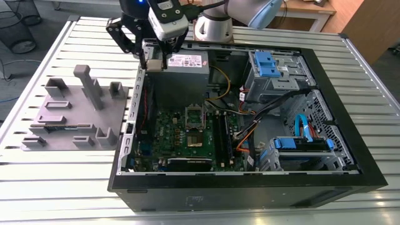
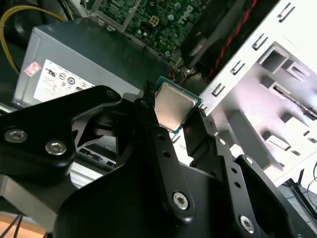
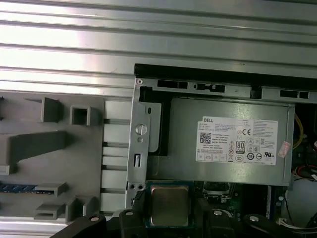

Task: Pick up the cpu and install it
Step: 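Pick up the cpu and move it towards the insertion slot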

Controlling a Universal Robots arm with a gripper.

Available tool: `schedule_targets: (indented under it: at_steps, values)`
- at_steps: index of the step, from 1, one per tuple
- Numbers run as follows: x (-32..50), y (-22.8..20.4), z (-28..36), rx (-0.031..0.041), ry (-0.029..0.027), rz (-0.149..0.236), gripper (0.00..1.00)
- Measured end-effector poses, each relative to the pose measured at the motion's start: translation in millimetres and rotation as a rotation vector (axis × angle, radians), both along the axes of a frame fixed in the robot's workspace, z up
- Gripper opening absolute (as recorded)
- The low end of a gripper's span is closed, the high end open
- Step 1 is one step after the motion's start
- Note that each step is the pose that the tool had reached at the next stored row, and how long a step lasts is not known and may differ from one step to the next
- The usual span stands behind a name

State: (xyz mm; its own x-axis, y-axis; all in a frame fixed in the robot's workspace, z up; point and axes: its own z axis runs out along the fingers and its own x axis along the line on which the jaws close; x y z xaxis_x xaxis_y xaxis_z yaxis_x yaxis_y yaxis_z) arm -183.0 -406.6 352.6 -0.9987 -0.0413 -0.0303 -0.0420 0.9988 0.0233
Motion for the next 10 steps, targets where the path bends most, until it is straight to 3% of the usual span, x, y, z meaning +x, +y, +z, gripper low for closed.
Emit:
schedule_targets:
  at_steps: [10]
  values:
    - [44.9, 0.0, -1.0, 0.0, 0.0, 0.0, 0.47]
